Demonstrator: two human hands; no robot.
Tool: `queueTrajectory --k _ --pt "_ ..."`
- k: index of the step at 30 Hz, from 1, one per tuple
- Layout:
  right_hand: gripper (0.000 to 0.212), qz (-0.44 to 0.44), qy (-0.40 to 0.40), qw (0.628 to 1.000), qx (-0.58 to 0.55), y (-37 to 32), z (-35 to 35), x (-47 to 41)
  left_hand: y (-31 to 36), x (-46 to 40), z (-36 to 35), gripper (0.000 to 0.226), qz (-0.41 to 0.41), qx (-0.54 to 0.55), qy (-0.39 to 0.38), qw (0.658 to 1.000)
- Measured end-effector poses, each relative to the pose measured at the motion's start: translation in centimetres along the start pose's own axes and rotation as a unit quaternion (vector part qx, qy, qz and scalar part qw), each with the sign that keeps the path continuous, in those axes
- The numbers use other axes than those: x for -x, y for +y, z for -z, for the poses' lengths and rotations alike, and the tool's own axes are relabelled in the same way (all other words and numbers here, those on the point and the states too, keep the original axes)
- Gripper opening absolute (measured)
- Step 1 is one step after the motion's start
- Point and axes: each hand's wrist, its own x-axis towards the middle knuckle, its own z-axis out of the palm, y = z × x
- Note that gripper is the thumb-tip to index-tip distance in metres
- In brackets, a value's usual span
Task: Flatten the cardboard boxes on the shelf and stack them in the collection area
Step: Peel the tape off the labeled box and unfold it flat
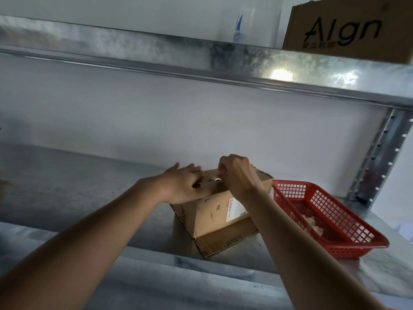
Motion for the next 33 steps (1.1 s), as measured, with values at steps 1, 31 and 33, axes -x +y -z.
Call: queueTrajectory --k 1,31,33 --pt "0.034 0.031 -0.005 0.999 -0.021 -0.1 -0.1 0.1 0.3 -0.1 0.1 0.087 -0.002 0.0 -0.006 1.0" --pt "0.016 -0.094 0.004 0.962 -0.258 -0.3 0.2 0.2 0.6 -0.1 -0.6 0.099 -0.029 0.003 0.011 1.0" --pt "0.014 -0.081 0.002 0.965 -0.249 -0.6 0.5 -0.3 0.2 0.0 0.0 0.082 -0.037 -0.007 0.0 0.999"
